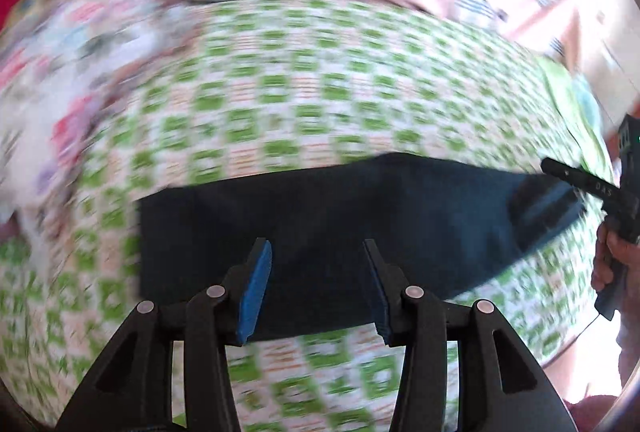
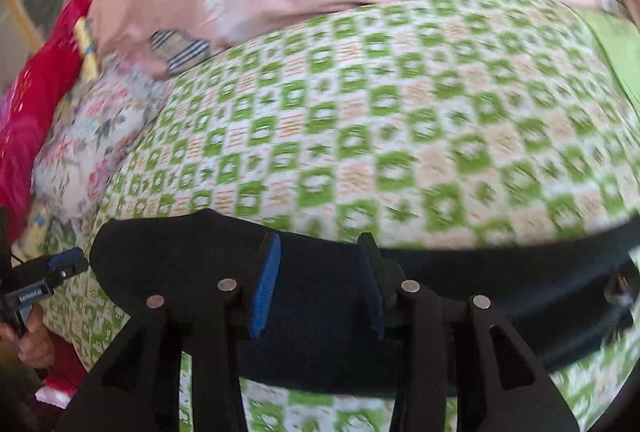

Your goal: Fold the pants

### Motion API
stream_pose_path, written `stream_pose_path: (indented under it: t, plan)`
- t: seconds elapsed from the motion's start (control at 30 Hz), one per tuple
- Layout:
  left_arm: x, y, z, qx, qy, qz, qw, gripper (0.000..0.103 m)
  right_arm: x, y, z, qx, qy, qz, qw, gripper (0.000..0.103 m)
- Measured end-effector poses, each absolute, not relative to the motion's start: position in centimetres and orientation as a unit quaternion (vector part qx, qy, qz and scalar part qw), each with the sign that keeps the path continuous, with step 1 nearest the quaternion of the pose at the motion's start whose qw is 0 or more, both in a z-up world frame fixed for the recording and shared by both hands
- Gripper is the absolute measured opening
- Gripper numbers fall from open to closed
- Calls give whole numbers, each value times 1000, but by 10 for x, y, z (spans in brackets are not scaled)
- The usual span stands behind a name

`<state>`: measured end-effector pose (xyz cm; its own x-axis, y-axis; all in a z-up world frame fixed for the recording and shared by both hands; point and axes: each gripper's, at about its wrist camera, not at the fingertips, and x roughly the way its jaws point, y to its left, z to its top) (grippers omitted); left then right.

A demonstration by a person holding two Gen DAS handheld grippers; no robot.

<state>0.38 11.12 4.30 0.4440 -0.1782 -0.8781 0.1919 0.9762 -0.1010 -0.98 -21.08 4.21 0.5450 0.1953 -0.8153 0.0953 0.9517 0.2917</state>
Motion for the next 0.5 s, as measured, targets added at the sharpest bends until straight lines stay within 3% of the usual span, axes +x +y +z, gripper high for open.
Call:
stream_pose_path:
  t: [0.5]
  plan:
    - [-11, -93, 15, 186, 517, -304, 779, 51, -111, -325, 35, 268, 438, -128, 849, 41]
